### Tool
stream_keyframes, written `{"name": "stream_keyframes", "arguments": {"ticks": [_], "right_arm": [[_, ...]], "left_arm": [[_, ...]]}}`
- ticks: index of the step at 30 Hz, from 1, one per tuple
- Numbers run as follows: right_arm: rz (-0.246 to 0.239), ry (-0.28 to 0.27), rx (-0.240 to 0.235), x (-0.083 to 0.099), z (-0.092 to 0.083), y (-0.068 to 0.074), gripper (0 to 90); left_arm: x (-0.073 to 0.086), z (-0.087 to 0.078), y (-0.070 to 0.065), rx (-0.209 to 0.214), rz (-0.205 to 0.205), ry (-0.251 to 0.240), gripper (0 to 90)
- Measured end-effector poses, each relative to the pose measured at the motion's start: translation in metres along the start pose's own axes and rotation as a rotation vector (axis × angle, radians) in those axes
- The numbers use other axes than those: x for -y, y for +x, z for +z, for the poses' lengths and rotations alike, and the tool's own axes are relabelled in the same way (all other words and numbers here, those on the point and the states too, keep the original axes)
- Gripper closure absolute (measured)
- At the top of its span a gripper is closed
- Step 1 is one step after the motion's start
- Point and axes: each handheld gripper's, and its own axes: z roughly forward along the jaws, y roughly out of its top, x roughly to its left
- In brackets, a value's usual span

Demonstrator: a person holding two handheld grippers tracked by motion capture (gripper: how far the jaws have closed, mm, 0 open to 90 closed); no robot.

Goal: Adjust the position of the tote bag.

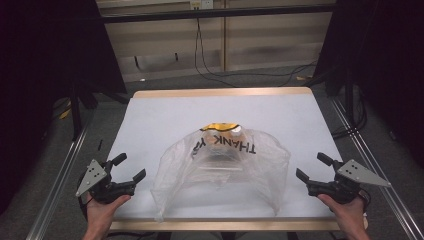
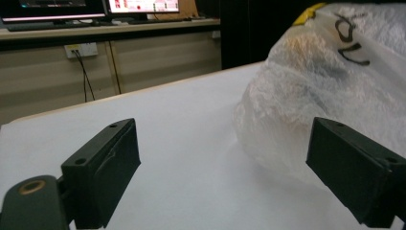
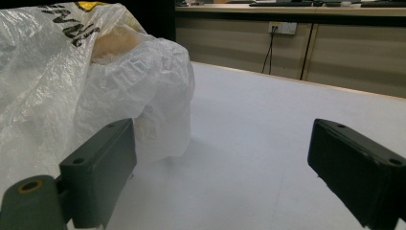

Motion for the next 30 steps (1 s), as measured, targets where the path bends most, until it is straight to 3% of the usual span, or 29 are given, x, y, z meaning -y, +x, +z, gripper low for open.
{"name": "stream_keyframes", "arguments": {"ticks": [1, 2, 3, 6, 9, 11, 12, 14, 15, 16, 17, 20, 22, 30], "right_arm": [[0.0, 0.0, 0.0, 0.0, 0.0, 0.0, 10.9], [-0.006, -0.001, -0.004, -0.001, -0.002, 0.0, 13.6], [-0.006, -0.001, -0.004, -0.001, -0.002, 0.0, 13.6], [0.002, 0.002, -0.008, -0.001, -0.003, 0.001, 17.6], [0.002, 0.012, -0.025, -0.002, -0.003, 0.001, 22.0], [-0.005, 0.03, -0.044, -0.002, -0.004, 0.001, 23.9], [0.004, 0.038, -0.053, -0.003, -0.004, 0.001, 25.1], [0.014, 0.06, -0.072, -0.004, -0.005, 0.001, 26.7], [0.017, 0.069, -0.08, -0.004, -0.006, 0.002, 27.2], [0.019, 0.072, -0.088, -0.004, -0.006, 0.003, 28.5], [0.012, 0.075, -0.096, -0.005, -0.006, 0.004, 30.2], [0.003, 0.091, -0.139, -0.006, -0.01, 0.011, 34.2], [0.001, 0.106, -0.16, -0.004, -0.013, 0.015, 36.6], [-0.032, 0.138, -0.228, 0.0, -0.03, 0.028, 44.8]], "left_arm": [[0.0, 0.001, 0.0, 0.023, 0.008, 0.011, 13.2], [0.001, 0.001, 0.0, 0.036, -0.003, 0.026, 18.9], [0.001, 0.002, -0.001, 0.052, -0.031, 0.052, 18.9], [0.0, 0.002, -0.004, 0.061, 0.008, 0.053, 25.6], [-0.003, 0.001, -0.008, 0.071, -0.001, 0.063, 31.8], [-0.004, -0.002, -0.008, 0.078, 0.004, 0.069, 34.7], [-0.006, -0.003, -0.009, 0.076, -0.015, 0.068, 34.7], [-0.008, -0.005, -0.01, 0.085, 0.004, 0.079, 36.7], [-0.009, -0.004, -0.012, 0.093, -0.013, 0.064, 37.3], [-0.011, -0.005, -0.013, 0.1, 0.008, 0.088, 39.3], [-0.011, -0.004, -0.017, 0.109, -0.022, 0.091, 40.1], [-0.014, -0.005, -0.021, 0.129, -0.016, 0.11, 43.9], [-0.015, -0.007, -0.022, 0.168, -0.028, 0.134, 47.6], [-0.017, -0.015, -0.028, 0.188, -0.054, 0.138, 49.3]]}}
